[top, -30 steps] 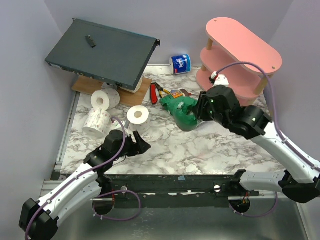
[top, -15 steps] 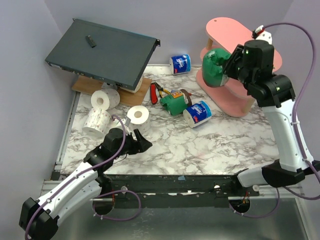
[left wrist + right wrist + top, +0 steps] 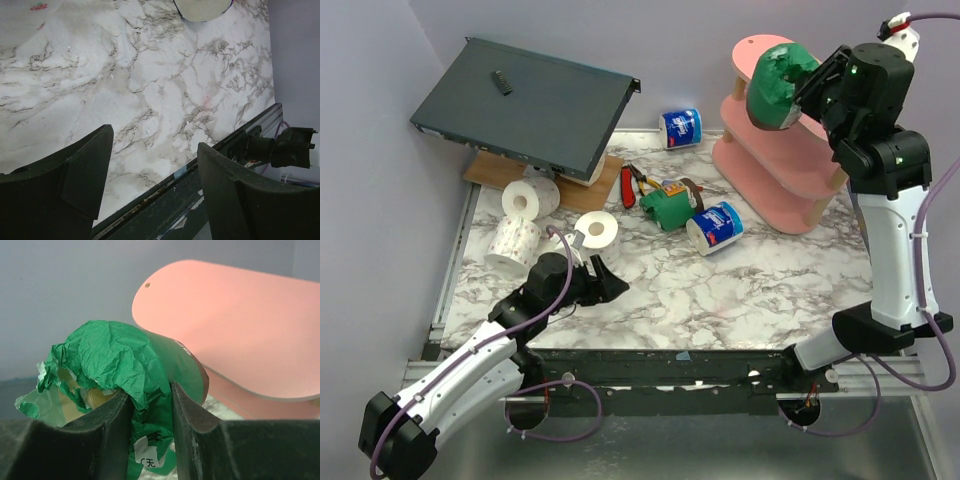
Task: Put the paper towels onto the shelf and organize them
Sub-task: Place the paper towel on the shelf.
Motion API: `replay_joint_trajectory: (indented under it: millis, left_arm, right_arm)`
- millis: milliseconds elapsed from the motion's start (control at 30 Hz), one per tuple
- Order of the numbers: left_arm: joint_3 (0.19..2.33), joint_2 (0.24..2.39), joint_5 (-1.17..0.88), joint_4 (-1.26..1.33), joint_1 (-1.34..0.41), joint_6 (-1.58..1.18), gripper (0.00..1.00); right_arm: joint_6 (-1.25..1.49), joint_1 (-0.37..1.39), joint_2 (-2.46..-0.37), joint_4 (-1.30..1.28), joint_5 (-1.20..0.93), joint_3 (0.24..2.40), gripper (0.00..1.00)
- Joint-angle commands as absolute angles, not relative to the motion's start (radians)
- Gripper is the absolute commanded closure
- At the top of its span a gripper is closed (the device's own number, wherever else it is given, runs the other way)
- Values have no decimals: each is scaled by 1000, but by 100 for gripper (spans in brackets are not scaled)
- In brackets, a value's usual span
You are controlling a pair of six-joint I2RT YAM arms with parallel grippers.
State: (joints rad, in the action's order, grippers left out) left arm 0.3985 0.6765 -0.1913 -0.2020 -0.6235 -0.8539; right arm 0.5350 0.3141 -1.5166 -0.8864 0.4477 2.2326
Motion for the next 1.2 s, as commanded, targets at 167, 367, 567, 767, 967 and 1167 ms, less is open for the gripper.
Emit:
replay_joint_trajectory:
  millis: [167,367,567,767,967,1167]
  left_arm:
    - [390,686,-241,-137,-620,-863,30]
    - [386,697,-253,-112,-619,-857,30]
    - [392,746,-274,-75,-620,-862,30]
    - [407,797,-296,-46,-620,-867,30]
    - [415,814,-299,-48,-619,-861,30]
    - [433,831,-305,-51,-620,-848,30]
  right_arm:
    - [596,189,-1533,-781,536,2254,64]
    - [671,39,-1532,-772,390,2204,64]
    - [686,15,-1557,-767,384,2231,65]
    - [688,6,-1592,-766,369,2217,65]
    - [690,-23,-1627,-765,387,2232,65]
    - [691,-31,-1652,-770,386,2252,57]
